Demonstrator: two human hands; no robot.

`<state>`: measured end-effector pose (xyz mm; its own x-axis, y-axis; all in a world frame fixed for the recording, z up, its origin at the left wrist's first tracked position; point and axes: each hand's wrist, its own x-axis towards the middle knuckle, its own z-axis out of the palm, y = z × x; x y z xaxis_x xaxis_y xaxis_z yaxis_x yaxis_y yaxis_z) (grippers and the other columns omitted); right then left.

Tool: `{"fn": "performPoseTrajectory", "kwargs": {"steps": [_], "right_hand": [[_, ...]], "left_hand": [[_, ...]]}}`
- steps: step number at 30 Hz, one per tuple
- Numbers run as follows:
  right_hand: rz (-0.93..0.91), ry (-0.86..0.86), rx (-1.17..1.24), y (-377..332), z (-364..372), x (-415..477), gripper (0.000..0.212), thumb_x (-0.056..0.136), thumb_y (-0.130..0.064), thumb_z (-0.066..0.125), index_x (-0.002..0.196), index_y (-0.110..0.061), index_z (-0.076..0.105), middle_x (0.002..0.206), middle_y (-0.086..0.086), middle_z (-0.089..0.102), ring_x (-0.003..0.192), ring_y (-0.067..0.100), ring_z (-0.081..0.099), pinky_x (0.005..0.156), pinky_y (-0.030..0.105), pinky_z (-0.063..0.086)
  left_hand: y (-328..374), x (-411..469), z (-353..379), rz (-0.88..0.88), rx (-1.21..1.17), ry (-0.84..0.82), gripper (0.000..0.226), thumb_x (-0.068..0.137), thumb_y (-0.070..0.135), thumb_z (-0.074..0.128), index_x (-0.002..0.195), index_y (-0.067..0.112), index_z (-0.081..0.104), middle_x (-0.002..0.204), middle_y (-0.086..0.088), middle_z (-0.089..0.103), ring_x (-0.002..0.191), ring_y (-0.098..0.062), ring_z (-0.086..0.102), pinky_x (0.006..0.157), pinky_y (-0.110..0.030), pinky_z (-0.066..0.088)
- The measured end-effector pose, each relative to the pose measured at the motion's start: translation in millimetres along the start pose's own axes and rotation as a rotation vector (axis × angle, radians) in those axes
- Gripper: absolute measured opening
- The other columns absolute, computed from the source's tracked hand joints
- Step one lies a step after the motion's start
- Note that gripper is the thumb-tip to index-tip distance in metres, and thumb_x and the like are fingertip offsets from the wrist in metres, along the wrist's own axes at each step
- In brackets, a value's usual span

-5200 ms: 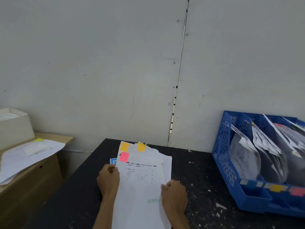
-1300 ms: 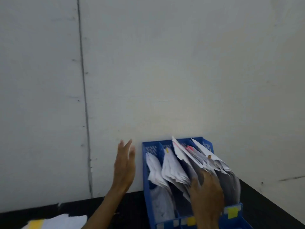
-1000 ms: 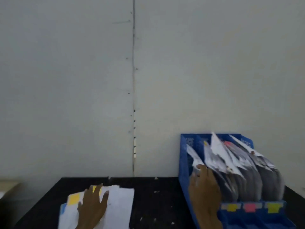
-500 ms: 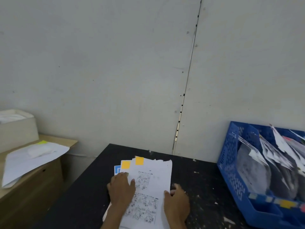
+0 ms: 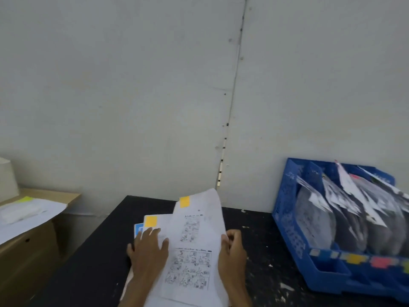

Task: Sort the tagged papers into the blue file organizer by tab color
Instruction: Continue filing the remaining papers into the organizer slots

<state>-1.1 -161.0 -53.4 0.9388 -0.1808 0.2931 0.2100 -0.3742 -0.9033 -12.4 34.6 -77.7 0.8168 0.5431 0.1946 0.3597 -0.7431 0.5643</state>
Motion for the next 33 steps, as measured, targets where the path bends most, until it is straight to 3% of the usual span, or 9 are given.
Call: {"fn": "performPoseTrajectory", "kwargs": {"steps": [4,10,15,21,23,25,28,30,33], "right_hand": [[-0.128,-0.004,0.099,-17.8,-22.6,4.8,0.015,0.102,-0.029,0.039,0.089,-0.022,0.043,0.055,-0.002,0.045,0.042,0.004,0.038,0.042,0.018,0.026],[-0.264,0.102,0.162,-35.9,-91.4,34.4,0.015,0.101,-0.032,0.04,0.101,-0.028,0.055,0.072,-0.009,0.065,0.056,0.004,0.058,0.046,0.019,0.041],[-0.26,0.058,0.172,-53.2,-189.4,59.8,0.033,0.077,-0.035,0.078,0.105,-0.025,0.064,0.091,-0.013,0.071,0.083,-0.002,0.067,0.066,0.014,0.053],[-0.233,0.309,0.021,-54.6,-327.5,68.1,0.022,0.069,-0.035,0.082,0.078,-0.022,0.066,0.071,-0.009,0.068,0.06,0.0,0.065,0.051,0.014,0.049],[-0.212,0.469,0.066,-50.5,-364.0,61.1,0.021,0.07,-0.034,0.082,0.078,-0.026,0.065,0.075,-0.009,0.068,0.064,0.009,0.066,0.054,0.028,0.052],[-0.199,0.595,0.143,-44.0,-391.2,50.8,0.02,0.072,-0.029,0.081,0.079,-0.027,0.062,0.077,-0.013,0.064,0.067,0.007,0.062,0.055,0.023,0.044],[-0.232,0.742,0.139,-40.7,-409.5,41.6,0.021,0.073,-0.03,0.081,0.084,-0.027,0.063,0.076,-0.02,0.059,0.07,0.001,0.059,0.062,0.022,0.044],[-0.241,0.815,0.16,-34.5,-416.6,39.9,0.02,0.073,-0.031,0.081,0.077,-0.031,0.062,0.079,-0.023,0.06,0.074,0.002,0.062,0.07,0.027,0.048],[-0.257,0.867,0.204,-27.1,-421.9,41.6,0.019,0.071,-0.034,0.082,0.076,-0.034,0.063,0.075,-0.024,0.066,0.076,-0.002,0.066,0.071,0.028,0.051]], "left_hand": [[29.3,-9.4,4.1,0.122,-0.145,-0.017,0.044,0.094,0.046,0.05,0.136,0.031,0.049,0.148,0.007,0.042,0.143,-0.017,0.028,0.116,-0.049,0.012],[109.0,-27.8,5.1,0.307,-0.461,-0.141,0.054,0.09,0.051,0.051,0.138,0.027,0.048,0.145,0.003,0.047,0.132,-0.018,0.043,0.109,-0.036,0.033],[205.6,-53.2,5.6,0.478,-0.657,-0.167,0.048,0.091,0.046,0.056,0.137,0.038,0.045,0.136,0.012,0.047,0.122,-0.01,0.048,0.103,-0.033,0.043],[317.8,-82.6,7.8,0.659,-0.859,-0.297,0.042,0.098,0.041,0.043,0.14,0.036,0.041,0.123,0.024,0.052,0.107,0.012,0.053,0.084,-0.006,0.042],[349.6,-82.6,15.5,0.75,-0.798,-0.213,0.035,0.104,0.027,0.038,0.136,0.024,0.05,0.129,0.014,0.057,0.113,0.006,0.054,0.092,-0.005,0.038],[379.1,-76.5,29.6,0.807,-0.624,-0.162,0.034,0.104,0.018,0.037,0.132,0.012,0.056,0.132,-0.002,0.059,0.119,-0.014,0.055,0.102,-0.017,0.037],[412.8,-65.1,42.9,0.806,-0.232,-0.142,0.029,0.1,0.017,0.037,0.098,0.011,0.065,0.105,-0.007,0.066,0.099,-0.026,0.06,0.097,-0.042,0.044],[432.9,-67.1,51.0,0.766,-0.012,-0.186,0.026,0.093,0.015,0.038,0.07,0.015,0.049,0.088,-0.004,0.06,0.091,-0.025,0.057,0.103,-0.048,0.035],[451.6,-66.9,57.9,0.666,0.017,-0.375,0.017,0.083,0.025,0.04,0.067,0.019,0.04,0.087,-0.002,0.054,0.09,-0.024,0.05,0.109,-0.051,0.023]]}}
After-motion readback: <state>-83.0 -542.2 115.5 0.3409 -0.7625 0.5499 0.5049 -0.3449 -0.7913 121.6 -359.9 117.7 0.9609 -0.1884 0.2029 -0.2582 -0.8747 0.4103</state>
